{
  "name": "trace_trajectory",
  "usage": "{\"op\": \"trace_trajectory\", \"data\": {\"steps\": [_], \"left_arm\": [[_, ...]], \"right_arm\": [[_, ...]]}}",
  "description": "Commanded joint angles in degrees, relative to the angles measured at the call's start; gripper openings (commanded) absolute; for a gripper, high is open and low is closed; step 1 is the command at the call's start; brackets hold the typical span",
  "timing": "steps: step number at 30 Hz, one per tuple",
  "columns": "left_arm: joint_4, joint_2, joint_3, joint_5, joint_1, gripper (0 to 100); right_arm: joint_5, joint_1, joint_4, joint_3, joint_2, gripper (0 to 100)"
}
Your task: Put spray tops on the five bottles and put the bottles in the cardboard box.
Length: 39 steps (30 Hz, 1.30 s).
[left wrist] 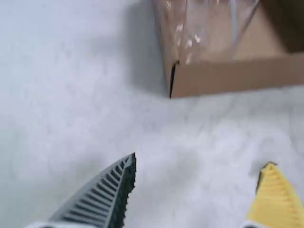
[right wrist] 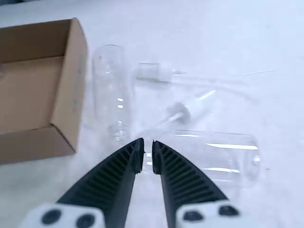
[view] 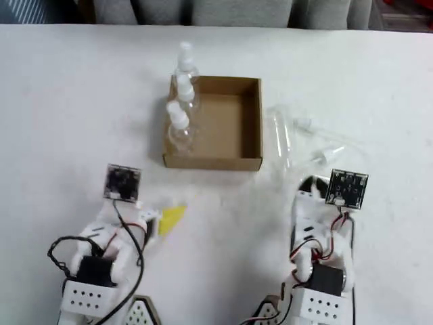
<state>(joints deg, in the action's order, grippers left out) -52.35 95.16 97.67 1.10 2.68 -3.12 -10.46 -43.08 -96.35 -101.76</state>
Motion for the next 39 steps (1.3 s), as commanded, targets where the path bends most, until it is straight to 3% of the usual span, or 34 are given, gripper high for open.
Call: {"op": "trace_trajectory", "data": {"steps": [1,5,12,18,23,28,33,39], "left_arm": [[-5.4,1.3,-0.3,-4.8,-3.7,38],[-5.4,1.3,-0.3,-5.1,-4.4,29],[-5.8,1.2,-0.3,-15.8,-4.4,2],[-7.5,1.1,-0.3,-17.1,-4.6,3],[-7.6,1.1,-0.3,-17.3,-4.7,2],[-7.6,1.1,-0.3,-17.3,-4.7,2],[-7.6,1.1,-0.3,-17.3,-4.7,2],[-7.6,1.1,-0.3,-17.4,-4.4,2]], "right_arm": [[-14.1,-3.4,0.2,-0.4,-0.5,1.7],[-23.8,-4.6,-0.1,3.0,-0.3,1.5],[-25.8,-7.0,-3.3,14.2,3.8,1.7],[-28.6,-7.1,-7.5,28.7,26.5,1.8],[-51.7,-7.0,-23.3,49.8,51.9,1.8],[-68.7,-6.7,-40.0,72.2,74.7,1.8],[-70.7,-5.0,-42.9,83.0,90.5,3.3],[-70.7,-2.4,-42.1,87.6,99.4,23.4]]}}
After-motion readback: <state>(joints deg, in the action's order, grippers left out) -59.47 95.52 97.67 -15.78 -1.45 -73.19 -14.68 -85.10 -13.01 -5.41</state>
